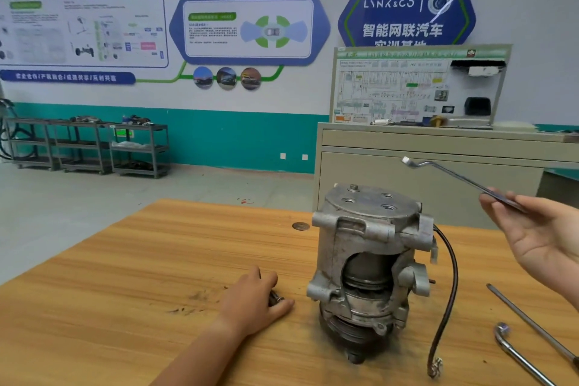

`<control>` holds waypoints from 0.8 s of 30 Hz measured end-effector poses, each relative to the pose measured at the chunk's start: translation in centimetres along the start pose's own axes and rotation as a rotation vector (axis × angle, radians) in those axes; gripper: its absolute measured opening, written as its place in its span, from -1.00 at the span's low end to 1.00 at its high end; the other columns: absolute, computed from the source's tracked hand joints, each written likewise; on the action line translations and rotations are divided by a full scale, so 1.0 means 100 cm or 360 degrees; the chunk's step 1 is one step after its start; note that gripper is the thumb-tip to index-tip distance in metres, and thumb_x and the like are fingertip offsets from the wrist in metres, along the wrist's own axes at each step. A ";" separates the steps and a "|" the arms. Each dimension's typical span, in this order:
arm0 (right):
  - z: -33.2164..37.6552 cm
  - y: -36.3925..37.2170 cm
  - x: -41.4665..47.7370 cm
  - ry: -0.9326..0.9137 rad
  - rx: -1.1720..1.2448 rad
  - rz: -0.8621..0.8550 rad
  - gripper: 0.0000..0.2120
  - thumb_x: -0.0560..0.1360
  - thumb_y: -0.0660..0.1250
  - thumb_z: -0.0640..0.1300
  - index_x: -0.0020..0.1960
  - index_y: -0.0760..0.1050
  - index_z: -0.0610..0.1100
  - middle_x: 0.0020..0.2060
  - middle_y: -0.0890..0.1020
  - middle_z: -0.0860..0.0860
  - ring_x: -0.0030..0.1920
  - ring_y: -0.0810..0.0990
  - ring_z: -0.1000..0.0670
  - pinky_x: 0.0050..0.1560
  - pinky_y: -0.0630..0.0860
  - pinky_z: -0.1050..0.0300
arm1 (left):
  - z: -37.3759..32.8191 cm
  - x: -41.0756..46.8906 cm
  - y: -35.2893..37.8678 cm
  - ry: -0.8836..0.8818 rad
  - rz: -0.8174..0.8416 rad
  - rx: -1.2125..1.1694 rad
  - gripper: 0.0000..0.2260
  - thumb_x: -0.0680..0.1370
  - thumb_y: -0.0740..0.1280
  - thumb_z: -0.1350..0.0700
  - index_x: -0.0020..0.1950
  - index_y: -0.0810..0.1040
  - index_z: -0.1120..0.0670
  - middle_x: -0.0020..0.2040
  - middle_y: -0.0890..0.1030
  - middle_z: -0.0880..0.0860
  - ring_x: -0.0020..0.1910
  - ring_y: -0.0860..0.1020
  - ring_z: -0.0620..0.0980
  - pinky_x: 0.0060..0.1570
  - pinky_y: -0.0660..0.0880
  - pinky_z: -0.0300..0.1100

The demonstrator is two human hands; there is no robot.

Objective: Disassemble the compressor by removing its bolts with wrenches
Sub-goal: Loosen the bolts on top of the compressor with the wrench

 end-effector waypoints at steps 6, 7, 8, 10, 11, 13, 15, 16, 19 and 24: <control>-0.001 0.013 -0.015 0.0014 -0.0002 -0.0043 -0.81 0.58 0.08 -0.31 -0.16 0.39 -0.20 -0.41 0.66 -0.10 -0.37 0.67 -0.05 -0.37 0.55 0.34 | 0.009 0.011 0.006 0.0234 0.0127 0.0056 -0.68 0.58 0.15 -0.17 0.10 0.42 0.06 0.05 0.38 0.02 -0.05 0.51 0.07 -0.14 0.37 -0.15; -0.001 0.016 -0.016 0.0003 0.0000 -0.0046 -0.81 0.58 0.08 -0.32 -0.16 0.39 -0.21 -0.41 0.65 -0.11 -0.38 0.67 -0.05 -0.37 0.55 0.34 | 0.017 0.010 0.006 0.0234 0.0126 0.0045 -0.68 0.57 0.16 -0.18 0.09 0.43 0.05 0.02 0.35 0.00 -0.08 0.51 0.04 -0.14 0.36 -0.18; -0.002 0.019 -0.015 -0.0014 0.0005 -0.0053 -0.82 0.58 0.08 -0.33 -0.16 0.39 -0.21 -0.40 0.65 -0.13 -0.39 0.66 -0.06 -0.38 0.55 0.34 | 0.027 0.010 0.005 0.0221 0.0115 0.0028 -0.69 0.57 0.17 -0.19 0.08 0.44 0.03 -0.01 0.33 -0.03 -0.13 0.48 0.00 -0.17 0.34 -0.21; -0.004 0.025 -0.011 -0.0064 0.0010 -0.0075 -0.83 0.57 0.09 -0.34 -0.16 0.38 -0.23 -0.31 0.63 -0.16 -0.41 0.66 -0.06 -0.40 0.55 0.33 | 0.048 0.009 0.004 0.0178 0.0103 -0.0032 -0.74 0.55 0.18 -0.22 0.01 0.42 -0.05 -0.03 0.34 -0.05 -0.21 0.42 -0.09 -0.20 0.30 -0.29; -0.005 0.029 -0.008 -0.0088 0.0000 -0.0080 -0.83 0.57 0.09 -0.35 -0.16 0.38 -0.24 -0.26 0.61 -0.17 -0.41 0.66 -0.07 -0.41 0.55 0.33 | 0.057 0.008 0.002 0.0156 0.0107 -0.0051 -0.77 0.54 0.19 -0.24 -0.03 0.38 -0.10 -0.03 0.36 -0.06 -0.22 0.42 -0.12 -0.21 0.30 -0.31; -0.009 0.038 -0.001 -0.0106 -0.0072 -0.0076 -0.84 0.56 0.09 -0.36 -0.16 0.38 -0.26 -0.21 0.58 -0.20 -0.43 0.65 -0.08 -0.43 0.54 0.31 | 0.070 0.007 0.000 0.0112 0.0109 -0.0078 -0.79 0.52 0.21 -0.26 -0.04 0.36 -0.15 -0.02 0.38 -0.07 -0.19 0.48 -0.13 -0.21 0.33 -0.31; -0.015 0.046 0.004 -0.0115 -0.0177 -0.0078 -0.85 0.56 0.09 -0.38 -0.15 0.37 -0.27 -0.21 0.57 -0.22 -0.45 0.64 -0.09 -0.45 0.53 0.30 | 0.076 0.006 -0.001 0.0105 0.0102 -0.0073 -0.72 0.49 0.21 -0.29 0.10 0.41 -0.17 0.03 0.38 -0.09 -0.12 0.53 -0.13 -0.15 0.39 -0.29; -0.019 0.049 0.007 -0.0126 -0.0230 -0.0083 -0.86 0.55 0.10 -0.38 -0.14 0.37 -0.28 -0.21 0.57 -0.23 -0.45 0.64 -0.09 -0.45 0.53 0.30 | 0.075 0.007 -0.002 0.0117 0.0085 -0.0058 -0.64 0.49 0.21 -0.30 0.21 0.40 -0.17 0.09 0.37 -0.10 -0.09 0.54 -0.14 -0.12 0.42 -0.28; -0.025 0.055 0.011 -0.0168 -0.0345 -0.0094 -0.89 0.54 0.12 -0.38 -0.13 0.38 -0.29 -0.20 0.58 -0.22 -0.45 0.64 -0.08 -0.44 0.53 0.30 | 0.063 0.013 -0.010 0.0120 -0.0024 0.0016 -0.52 0.51 0.19 -0.26 0.40 0.27 -0.16 0.29 0.31 -0.09 -0.06 0.57 -0.18 -0.15 0.42 -0.27; -0.018 0.059 0.005 -0.0322 -0.0457 -0.0110 -0.95 0.53 0.13 -0.37 -0.07 0.35 -0.28 -0.21 0.59 -0.21 -0.44 0.64 -0.06 -0.43 0.54 0.30 | 0.037 0.017 -0.028 0.0011 -0.0147 0.0066 -0.60 0.55 0.18 -0.20 0.34 0.37 -0.08 0.29 0.36 -0.08 -0.01 0.57 -0.09 -0.11 0.43 -0.20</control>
Point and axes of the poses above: each hand's wrist, its own x-axis towards the middle knuckle, its own y-axis out of the palm, z = x × y, the point moved 4 cm from there along x, towards the middle knuckle
